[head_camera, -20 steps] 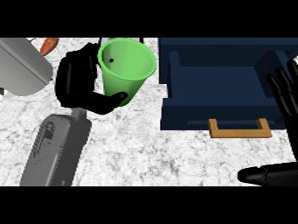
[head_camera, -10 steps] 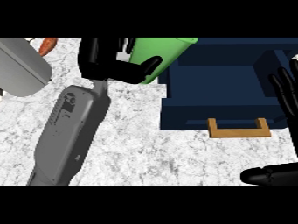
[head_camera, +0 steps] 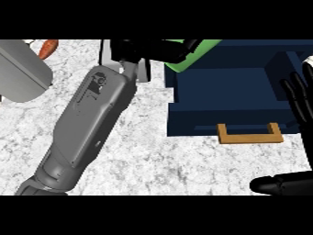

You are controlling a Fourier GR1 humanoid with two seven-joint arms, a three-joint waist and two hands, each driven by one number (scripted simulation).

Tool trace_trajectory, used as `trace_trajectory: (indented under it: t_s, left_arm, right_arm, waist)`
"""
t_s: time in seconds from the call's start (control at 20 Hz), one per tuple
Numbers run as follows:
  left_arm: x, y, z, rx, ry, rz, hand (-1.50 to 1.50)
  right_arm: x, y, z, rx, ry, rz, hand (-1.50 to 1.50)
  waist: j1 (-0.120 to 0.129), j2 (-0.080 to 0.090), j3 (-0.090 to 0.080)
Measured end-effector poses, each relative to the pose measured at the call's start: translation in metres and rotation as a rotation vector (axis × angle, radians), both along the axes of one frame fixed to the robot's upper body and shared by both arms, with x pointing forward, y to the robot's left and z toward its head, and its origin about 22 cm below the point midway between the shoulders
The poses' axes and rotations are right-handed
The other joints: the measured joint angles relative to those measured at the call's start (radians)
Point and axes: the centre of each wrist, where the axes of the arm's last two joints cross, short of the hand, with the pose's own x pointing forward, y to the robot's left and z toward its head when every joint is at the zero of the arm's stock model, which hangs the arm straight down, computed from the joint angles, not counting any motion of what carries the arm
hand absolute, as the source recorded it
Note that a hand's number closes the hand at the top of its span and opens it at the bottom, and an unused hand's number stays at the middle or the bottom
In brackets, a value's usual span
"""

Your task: Pick up the cup, place it into the drawer and close the drawer

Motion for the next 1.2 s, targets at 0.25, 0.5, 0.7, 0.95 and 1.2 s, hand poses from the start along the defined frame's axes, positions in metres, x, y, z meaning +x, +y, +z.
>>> trace_trajectory:
  t_s: [0.25, 0.5, 0.7, 0.95, 1.2]
  left_arm:
    - [0.012, -0.014, -0.005, 0.017, 0.028, 0.014, 1.5]
    - [0.019, -0.03, -0.013, 0.047, 0.051, 0.028, 1.5]
    - [0.024, -0.036, -0.025, 0.076, 0.083, 0.034, 1.5]
    - [0.028, -0.042, -0.034, 0.129, 0.107, 0.041, 1.5]
    - [0.027, -0.046, -0.043, 0.192, 0.112, 0.048, 1.5]
  right_arm:
    - [0.003, -0.006, -0.001, -0.007, 0.006, 0.007, -1.5]
    - [0.01, -0.004, -0.003, -0.004, 0.0, 0.008, -1.5]
    - [0.013, 0.003, -0.002, -0.009, -0.006, 0.019, -1.5]
    - [0.014, 0.002, 0.001, -0.002, -0.016, 0.03, -1.5]
    - [0.017, 0.007, 0.0, -0.007, -0.015, 0.046, -1.5]
  waist:
    - [-0.006, 0.002, 0.0]
    - [-0.017, 0.005, 0.0]
    - [-0.028, 0.008, 0.0]
    - [-0.041, 0.011, 0.001]
    - [-0.06, 0.015, 0.001]
